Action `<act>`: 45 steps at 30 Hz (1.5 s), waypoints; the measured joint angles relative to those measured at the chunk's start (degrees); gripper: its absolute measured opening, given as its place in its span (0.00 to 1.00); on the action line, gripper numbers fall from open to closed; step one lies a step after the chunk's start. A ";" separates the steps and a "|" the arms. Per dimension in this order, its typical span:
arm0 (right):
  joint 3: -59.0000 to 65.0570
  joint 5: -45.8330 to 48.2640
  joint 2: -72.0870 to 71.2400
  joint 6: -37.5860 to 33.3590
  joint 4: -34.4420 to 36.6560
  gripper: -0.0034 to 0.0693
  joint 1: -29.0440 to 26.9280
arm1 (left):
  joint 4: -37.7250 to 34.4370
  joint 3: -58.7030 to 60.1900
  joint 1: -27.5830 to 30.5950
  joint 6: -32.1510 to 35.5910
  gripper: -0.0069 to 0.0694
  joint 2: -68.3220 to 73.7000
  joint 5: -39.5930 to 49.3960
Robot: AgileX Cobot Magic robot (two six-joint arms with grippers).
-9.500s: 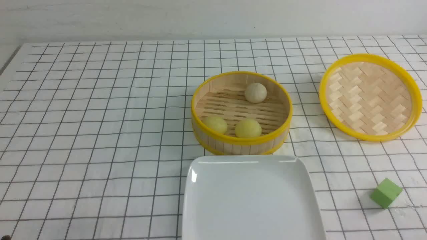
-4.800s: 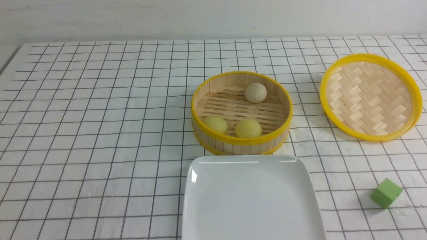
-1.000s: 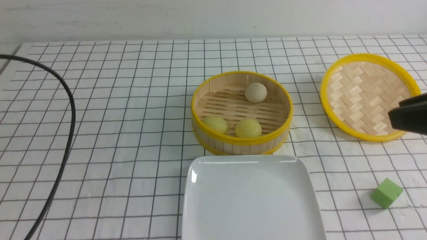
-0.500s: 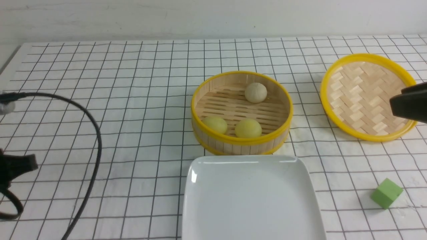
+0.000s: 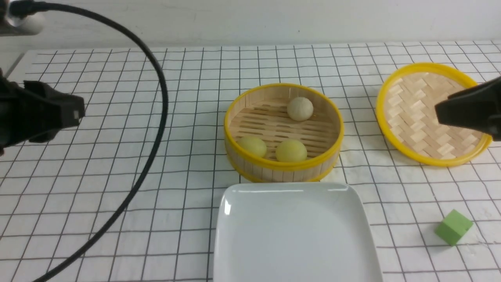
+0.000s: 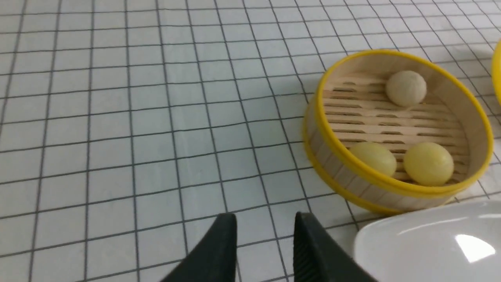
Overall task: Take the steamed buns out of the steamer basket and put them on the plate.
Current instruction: Use the right arm to grab the steamed stuffed bun that is closest to it
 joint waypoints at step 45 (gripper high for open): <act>-37.09 -16.22 56.19 -17.70 -5.69 0.62 12.54 | -19.17 -8.72 0.00 23.04 0.41 15.60 8.04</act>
